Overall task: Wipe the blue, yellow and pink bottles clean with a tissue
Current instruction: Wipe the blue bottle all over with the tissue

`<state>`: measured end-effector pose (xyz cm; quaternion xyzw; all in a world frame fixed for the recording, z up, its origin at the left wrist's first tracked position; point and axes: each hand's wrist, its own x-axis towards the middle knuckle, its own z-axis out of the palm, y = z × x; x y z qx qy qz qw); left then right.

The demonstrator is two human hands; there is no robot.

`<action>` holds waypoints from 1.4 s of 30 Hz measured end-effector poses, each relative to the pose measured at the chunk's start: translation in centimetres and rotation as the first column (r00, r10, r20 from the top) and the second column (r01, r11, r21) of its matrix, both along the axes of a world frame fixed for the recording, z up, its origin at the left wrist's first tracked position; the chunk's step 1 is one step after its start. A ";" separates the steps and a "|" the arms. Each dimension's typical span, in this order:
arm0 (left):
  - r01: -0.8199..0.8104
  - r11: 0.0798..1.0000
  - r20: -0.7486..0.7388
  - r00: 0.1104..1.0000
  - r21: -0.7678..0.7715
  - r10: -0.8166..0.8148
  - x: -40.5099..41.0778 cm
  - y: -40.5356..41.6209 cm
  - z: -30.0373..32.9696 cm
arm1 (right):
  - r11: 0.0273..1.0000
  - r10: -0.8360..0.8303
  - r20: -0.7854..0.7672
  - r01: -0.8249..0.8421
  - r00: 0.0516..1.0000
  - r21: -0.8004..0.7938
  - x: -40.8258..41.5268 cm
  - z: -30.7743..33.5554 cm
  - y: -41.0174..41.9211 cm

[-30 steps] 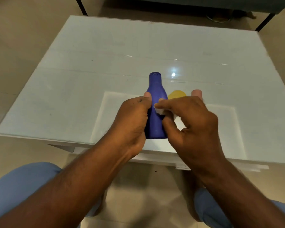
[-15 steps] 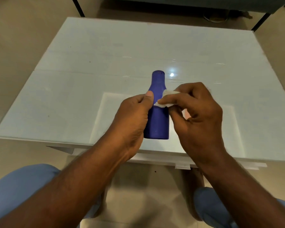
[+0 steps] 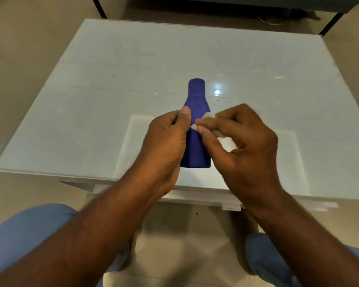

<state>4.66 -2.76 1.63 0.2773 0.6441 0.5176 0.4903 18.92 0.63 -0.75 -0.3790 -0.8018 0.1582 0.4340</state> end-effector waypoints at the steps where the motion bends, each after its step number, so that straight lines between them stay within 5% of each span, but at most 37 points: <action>1: -0.037 0.999 0.048 0.998 0.002 0.037 -0.2 0.0 0.1 | 1.000 0.020 0.016 -0.021 1.000 0.017 -0.3 -0.1 -0.5; 5: -0.077 0.997 0.061 0.995 -0.014 0.077 -0.8 0.1 0.0 | 0.989 0.144 0.105 -0.145 0.984 0.010 -0.5 -0.1 -1.4; 11: 0.044 0.999 -0.032 0.998 -0.026 -0.045 0.2 0.0 -0.4 | 0.992 -0.077 -0.071 0.069 0.995 -0.103 0.6 0.6 0.8; 19: -0.042 0.999 -0.012 0.999 -0.007 0.042 -0.7 0.2 0.2 | 0.996 0.083 0.100 -0.081 0.992 -0.031 -0.4 0.1 -1.4; 23: 0.040 0.999 -0.062 0.997 -0.014 -0.041 0.1 0.1 -0.1 | 0.991 -0.112 0.007 0.112 0.994 -0.073 0.2 0.6 0.1; 30: -0.025 1.000 0.006 1.000 0.005 0.025 -0.3 0.2 0.3 | 0.987 0.143 0.050 -0.139 0.988 -0.077 -0.6 0.6 -1.6; 35: 0.022 1.000 -0.061 0.998 0.002 -0.021 0.1 0.1 0.0 | 0.990 -0.002 -0.112 -0.014 0.994 -0.140 0.1 1.0 0.1; 42: -0.110 0.992 0.129 0.985 -0.063 0.118 -0.4 0.1 0.3 | 0.985 0.071 0.011 -0.068 0.997 -0.161 0.3 0.4 -1.0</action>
